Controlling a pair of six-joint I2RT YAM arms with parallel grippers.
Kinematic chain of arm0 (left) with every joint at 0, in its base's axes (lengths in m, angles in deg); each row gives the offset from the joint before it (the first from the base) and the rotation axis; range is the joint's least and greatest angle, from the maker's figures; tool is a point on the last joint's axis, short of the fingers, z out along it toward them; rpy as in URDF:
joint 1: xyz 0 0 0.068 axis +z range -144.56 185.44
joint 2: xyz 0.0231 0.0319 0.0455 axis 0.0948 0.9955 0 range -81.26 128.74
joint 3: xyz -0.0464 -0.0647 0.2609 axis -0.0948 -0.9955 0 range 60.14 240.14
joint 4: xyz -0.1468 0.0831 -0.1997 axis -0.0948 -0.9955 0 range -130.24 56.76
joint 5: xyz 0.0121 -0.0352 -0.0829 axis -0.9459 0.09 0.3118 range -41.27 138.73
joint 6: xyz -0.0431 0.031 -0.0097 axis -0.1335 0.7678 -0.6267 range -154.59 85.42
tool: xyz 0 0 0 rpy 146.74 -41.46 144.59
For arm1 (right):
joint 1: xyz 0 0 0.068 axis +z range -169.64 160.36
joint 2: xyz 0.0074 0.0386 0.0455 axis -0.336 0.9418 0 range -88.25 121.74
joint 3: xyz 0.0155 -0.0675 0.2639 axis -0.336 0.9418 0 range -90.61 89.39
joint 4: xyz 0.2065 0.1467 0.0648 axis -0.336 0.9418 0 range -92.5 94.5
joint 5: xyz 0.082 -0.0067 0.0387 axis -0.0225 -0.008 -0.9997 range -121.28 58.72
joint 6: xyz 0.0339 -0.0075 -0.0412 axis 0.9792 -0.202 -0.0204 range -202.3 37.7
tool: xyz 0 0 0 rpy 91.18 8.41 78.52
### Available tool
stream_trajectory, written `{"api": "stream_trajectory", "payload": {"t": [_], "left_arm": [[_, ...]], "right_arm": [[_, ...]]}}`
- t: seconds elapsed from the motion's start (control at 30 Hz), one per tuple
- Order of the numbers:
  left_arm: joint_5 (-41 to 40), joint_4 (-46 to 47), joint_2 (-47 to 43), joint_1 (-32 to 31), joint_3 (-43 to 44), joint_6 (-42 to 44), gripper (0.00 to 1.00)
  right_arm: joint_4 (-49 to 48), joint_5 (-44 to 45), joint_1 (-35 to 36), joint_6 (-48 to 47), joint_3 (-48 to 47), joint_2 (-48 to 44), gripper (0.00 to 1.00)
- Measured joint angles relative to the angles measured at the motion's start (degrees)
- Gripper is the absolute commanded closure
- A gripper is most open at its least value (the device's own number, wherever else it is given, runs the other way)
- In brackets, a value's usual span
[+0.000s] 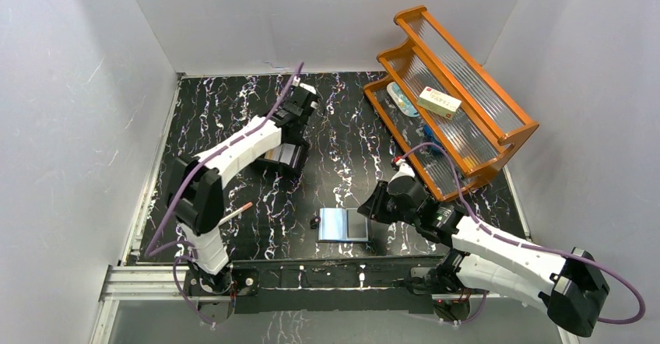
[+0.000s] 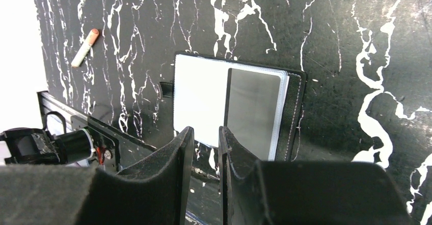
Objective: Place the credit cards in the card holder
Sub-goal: Pick up the credit card from the storage box.
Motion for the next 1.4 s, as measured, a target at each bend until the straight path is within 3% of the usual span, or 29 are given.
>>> {"api": "stream_trajectory", "payload": {"t": [0.13, 0.3, 0.53, 0.7, 0.87, 1.1, 1.13, 1.33, 1.4], "left_arm": [[4.04, -0.48, -6.58, 0.00, -0.09, -4.04, 1.00], [17.29, 2.12, -18.80, 0.00, -4.28, -11.17, 1.00], [38.97, 13.97, -35.91, 0.00, -20.11, -25.49, 1.00], [50.58, 25.90, -42.12, -0.04, -33.51, -38.21, 1.00], [56.24, 36.28, -47.23, -0.17, -44.24, -50.12, 1.00], [60.11, 47.21, -49.16, -0.28, -49.72, -59.82, 1.00], [60.37, 48.02, -49.16, -0.28, -49.86, -60.50, 1.00], [60.76, 50.97, -49.31, -0.28, -50.73, -62.75, 1.00], [60.76, 51.65, -49.31, -0.26, -51.45, -63.28, 0.83]], "right_arm": [[-1.01, -0.90, 0.00, 1.11, -0.09, -0.39, 0.67], [-6.29, -3.23, 0.00, 2.71, -0.09, -1.42, 0.66], [-16.96, -7.02, -0.02, 6.12, -0.04, -2.10, 0.63], [-28.52, -8.31, -0.02, 10.45, 2.14, -4.02, 0.61], [-34.60, -8.57, -0.02, 14.40, 4.37, -4.00, 0.61], [-36.79, -8.52, -0.02, 17.73, 4.39, -2.80, 0.62], [-36.79, -8.41, -0.02, 18.08, 4.39, -2.80, 0.63], [-38.14, -8.15, -0.02, 19.23, 4.39, -3.23, 0.96], [-38.47, -8.17, -0.02, 19.10, 4.39, -3.26, 1.00]]}}
